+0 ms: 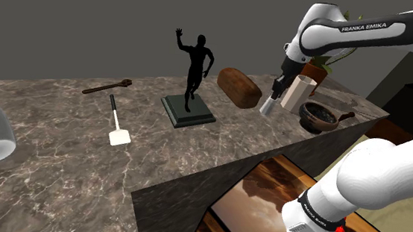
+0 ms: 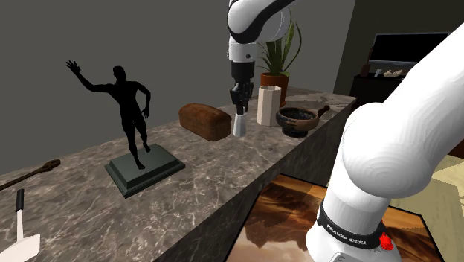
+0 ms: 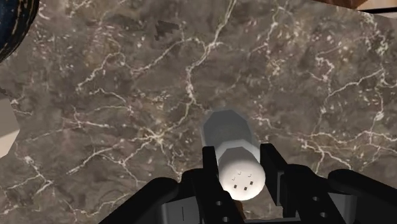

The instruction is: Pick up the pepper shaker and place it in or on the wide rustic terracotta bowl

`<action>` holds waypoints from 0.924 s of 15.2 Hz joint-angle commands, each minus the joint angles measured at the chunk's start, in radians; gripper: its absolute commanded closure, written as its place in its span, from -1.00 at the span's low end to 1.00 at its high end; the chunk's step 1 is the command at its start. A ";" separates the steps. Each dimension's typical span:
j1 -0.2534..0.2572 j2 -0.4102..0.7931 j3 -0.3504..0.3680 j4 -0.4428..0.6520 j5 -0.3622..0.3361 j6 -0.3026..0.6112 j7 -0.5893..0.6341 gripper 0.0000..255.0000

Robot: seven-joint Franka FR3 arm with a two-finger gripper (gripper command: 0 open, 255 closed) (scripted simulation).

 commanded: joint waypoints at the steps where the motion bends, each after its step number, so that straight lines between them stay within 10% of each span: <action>1: 0.001 -0.010 0.006 0.023 0.003 -0.033 0.001 1.00; 14: 0.007 -0.041 0.031 0.174 0.018 -0.215 -0.003 1.00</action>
